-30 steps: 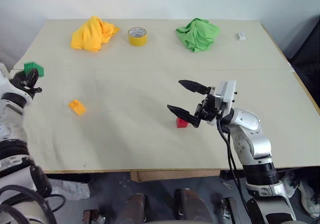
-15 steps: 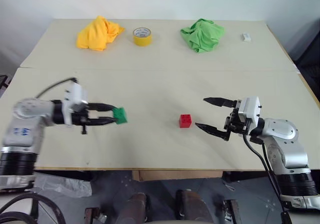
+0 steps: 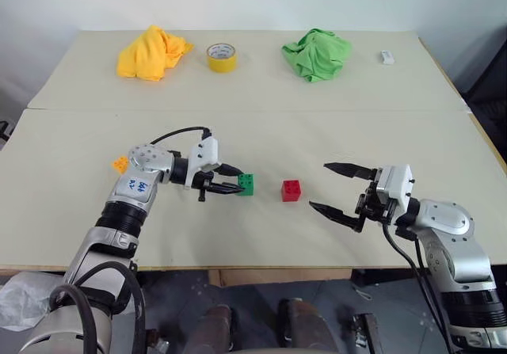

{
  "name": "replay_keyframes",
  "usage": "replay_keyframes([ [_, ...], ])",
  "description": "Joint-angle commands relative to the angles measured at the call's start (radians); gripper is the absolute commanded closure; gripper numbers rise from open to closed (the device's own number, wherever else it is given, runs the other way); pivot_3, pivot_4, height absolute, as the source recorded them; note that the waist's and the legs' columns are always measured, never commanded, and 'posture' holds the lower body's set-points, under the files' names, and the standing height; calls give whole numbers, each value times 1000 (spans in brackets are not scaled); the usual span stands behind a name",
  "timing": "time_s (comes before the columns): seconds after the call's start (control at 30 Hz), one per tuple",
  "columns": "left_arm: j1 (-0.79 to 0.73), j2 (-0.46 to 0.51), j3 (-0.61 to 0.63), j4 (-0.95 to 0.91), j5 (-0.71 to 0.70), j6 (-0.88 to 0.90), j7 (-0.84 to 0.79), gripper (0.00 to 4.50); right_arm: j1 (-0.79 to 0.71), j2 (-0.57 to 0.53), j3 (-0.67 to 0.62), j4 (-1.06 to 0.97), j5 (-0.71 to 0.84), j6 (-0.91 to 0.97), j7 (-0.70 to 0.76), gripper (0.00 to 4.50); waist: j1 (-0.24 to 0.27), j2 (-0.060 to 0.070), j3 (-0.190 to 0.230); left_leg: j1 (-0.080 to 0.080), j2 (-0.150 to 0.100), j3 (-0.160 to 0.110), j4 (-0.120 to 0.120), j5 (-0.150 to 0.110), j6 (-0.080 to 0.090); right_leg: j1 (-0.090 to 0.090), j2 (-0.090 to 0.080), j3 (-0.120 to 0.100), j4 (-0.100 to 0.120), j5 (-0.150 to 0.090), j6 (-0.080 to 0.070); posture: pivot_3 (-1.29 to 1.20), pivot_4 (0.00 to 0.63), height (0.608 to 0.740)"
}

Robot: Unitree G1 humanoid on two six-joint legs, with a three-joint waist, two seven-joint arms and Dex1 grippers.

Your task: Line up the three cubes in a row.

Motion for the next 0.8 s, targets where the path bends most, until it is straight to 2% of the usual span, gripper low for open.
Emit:
replay_keyframes([
  [0.03, -5, 0, -20, -25, 31, 8, -6, 3058, 12, -4, -22, -44, 17, -2, -12, 0, 1, 0, 0, 0, 0, 0, 0, 0, 0, 0, 0, 0, 0, 0, 0, 0, 150, 740],
  [0.23, 16, 2, -36, -55, 44, 28, -34, 3058, 25, -26, -29, -18, 16, -5, 11, 0, 1, 0, 0, 0, 0, -1, 0, 0, 0, 0, 0, 1, 0, 0, 0, 0, 150, 740],
  [0.43, 30, 8, -25, -108, 34, 77, -47, 3058, 29, -93, -48, 92, -6, -48, 83, 0, 2, 0, 0, 0, -1, -1, 0, 0, 0, 1, 0, 1, 0, 0, 0, 0, 150, 740],
  [0.7, 31, 9, -25, -109, 52, 79, -31, 3058, 15, -84, -41, 106, 2, -57, 101, 0, 2, 0, 0, 0, 0, -1, 1, 0, 0, 1, 0, 1, 0, 0, 0, 0, 150, 740],
  [0.8, 23, 1, 19, -146, 5, 86, -18, 2115, 10, -86, -35, 112, 4, -55, 113, 0, 2, 0, 0, 0, 0, -1, 1, 0, 0, 1, 0, 2, 0, 0, 0, 0, 150, 740],
])
